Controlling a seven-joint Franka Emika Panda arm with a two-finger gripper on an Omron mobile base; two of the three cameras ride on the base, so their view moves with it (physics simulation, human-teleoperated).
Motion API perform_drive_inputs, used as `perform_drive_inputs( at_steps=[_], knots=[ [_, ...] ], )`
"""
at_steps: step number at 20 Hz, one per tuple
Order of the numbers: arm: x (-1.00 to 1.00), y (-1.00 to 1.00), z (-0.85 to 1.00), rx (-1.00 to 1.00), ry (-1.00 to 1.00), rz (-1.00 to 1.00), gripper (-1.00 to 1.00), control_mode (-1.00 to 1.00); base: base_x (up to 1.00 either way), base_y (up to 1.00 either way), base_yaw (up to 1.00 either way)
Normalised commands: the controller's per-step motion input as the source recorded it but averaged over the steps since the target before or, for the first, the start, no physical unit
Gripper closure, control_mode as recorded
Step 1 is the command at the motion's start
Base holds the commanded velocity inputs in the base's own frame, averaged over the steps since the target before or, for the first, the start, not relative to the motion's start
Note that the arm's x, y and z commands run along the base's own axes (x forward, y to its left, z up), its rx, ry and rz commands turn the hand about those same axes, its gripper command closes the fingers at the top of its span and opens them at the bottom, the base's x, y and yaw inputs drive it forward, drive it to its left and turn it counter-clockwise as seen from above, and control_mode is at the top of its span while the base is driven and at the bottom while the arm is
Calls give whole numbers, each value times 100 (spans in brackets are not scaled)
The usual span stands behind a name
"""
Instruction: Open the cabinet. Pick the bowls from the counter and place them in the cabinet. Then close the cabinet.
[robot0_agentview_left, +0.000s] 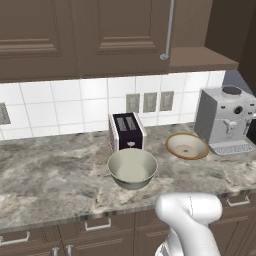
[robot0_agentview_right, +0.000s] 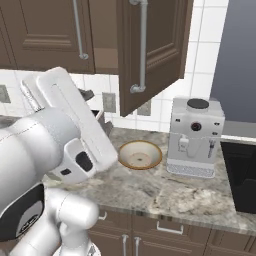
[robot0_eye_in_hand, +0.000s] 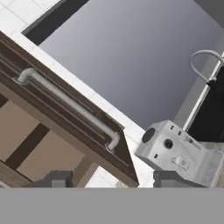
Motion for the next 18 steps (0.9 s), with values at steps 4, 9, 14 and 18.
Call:
perform_drive_inputs(
  at_steps=[4,9,14,18],
  knots=[
    [-60,91,0,-1,-17,0,-100,-100,0,0,0],
    [1,100,0,-15,-2,0,-100,-100,0,0,0],
    [56,72,0,-13,0,-7,-100,-100,0,0,0],
    [84,6,0,-2,0,-8,-100,-100,0,0,0]
  ],
)
